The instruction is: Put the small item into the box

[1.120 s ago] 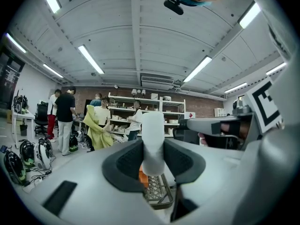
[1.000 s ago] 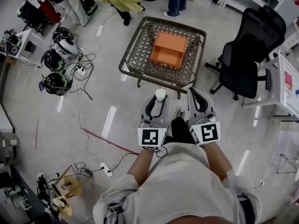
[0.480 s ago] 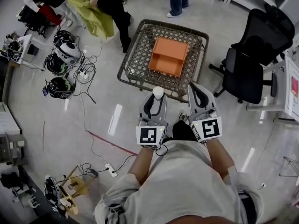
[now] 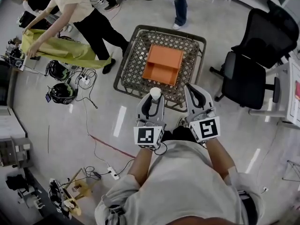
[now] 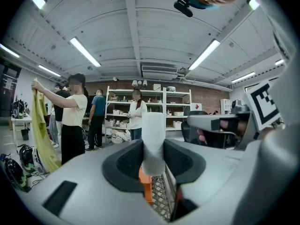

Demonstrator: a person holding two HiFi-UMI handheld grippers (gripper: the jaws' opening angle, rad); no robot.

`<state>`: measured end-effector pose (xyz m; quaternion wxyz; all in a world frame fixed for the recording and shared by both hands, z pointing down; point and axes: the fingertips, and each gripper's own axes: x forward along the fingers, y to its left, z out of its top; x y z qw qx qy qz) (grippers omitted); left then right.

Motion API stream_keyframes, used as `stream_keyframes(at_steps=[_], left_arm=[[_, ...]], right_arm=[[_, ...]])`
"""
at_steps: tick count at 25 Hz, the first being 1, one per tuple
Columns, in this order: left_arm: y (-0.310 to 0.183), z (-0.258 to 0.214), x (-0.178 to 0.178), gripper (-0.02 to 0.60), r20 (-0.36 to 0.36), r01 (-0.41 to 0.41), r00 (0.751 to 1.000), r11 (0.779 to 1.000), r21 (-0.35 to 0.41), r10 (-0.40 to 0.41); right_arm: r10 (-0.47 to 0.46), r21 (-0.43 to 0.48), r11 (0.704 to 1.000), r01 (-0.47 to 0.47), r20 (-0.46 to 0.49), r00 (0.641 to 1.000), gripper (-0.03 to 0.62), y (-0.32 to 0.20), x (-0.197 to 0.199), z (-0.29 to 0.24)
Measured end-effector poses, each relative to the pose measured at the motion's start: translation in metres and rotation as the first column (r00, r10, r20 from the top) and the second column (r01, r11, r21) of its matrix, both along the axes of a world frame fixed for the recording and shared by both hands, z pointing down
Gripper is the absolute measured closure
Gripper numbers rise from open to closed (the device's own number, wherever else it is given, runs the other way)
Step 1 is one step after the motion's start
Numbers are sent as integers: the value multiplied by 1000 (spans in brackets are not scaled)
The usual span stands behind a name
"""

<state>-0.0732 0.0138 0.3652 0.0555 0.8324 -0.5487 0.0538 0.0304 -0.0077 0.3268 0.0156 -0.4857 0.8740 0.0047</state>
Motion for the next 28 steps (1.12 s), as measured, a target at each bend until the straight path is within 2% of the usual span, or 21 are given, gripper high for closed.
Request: stream_keyframes(at_steps=[11,18,24,28], left_arm=[[-42,1,30,446,27,-58,998,998,-18,59],[-76,13,39,446,64,-149,987,989,-27,150],[-112,35,35,446,80,-242,965,966,-89,249],[-139,47,31,446,112,-316,938,941,-121,329]], right_arm=[[6,-44,999,-5,18,1000,591,-30,23,5],[47,-85,995,-45,18,999,591,-56,31,23],[99,-129,987,-100,-11,995,591,-86,26,42],[138,-176,974,-140,-26,990,591,-110,17,57]])
